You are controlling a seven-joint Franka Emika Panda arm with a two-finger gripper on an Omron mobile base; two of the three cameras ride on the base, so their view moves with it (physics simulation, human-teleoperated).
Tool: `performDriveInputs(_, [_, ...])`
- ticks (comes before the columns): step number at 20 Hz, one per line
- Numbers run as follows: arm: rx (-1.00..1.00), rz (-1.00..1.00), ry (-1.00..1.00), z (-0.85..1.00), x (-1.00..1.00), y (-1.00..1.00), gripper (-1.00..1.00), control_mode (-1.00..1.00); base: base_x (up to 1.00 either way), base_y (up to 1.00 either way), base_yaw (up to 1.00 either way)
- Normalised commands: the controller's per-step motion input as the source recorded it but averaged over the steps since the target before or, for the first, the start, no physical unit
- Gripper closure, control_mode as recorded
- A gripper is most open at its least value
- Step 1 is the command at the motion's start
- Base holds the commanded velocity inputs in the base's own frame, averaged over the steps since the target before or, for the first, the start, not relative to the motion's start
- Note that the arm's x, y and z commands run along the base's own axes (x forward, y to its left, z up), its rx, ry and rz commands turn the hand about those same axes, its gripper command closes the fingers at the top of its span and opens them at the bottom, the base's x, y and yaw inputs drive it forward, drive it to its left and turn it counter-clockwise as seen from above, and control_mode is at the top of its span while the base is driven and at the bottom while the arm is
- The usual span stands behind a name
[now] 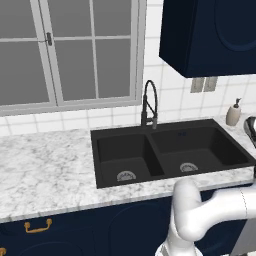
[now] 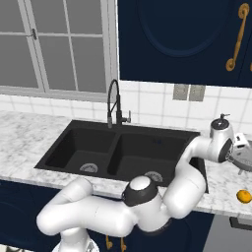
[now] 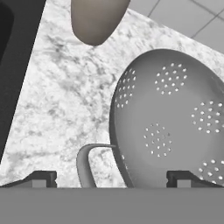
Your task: Put the colander in the sink, put the tangerine in the colander, and turn on the sink faucet and pour water over the colander.
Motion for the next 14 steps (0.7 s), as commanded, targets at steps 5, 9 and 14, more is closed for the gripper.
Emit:
performDriveInputs(5, [0.0, 0.02, 0.12, -0.38, 0.05, -0.11, -1.0, -1.0, 0.0, 0.0, 0.0])
performDriveInputs(9, [0.0, 0.05, 0.14, -0.54, 0.01, 0.0, 1.0, -1.0, 0.0, 0.0, 0.0])
performDriveInputs(14, [0.01, 0.09, 0.08, -0.37, 0.02, 0.0, 1.0, -1.0, 0.0, 0.0, 0.0])
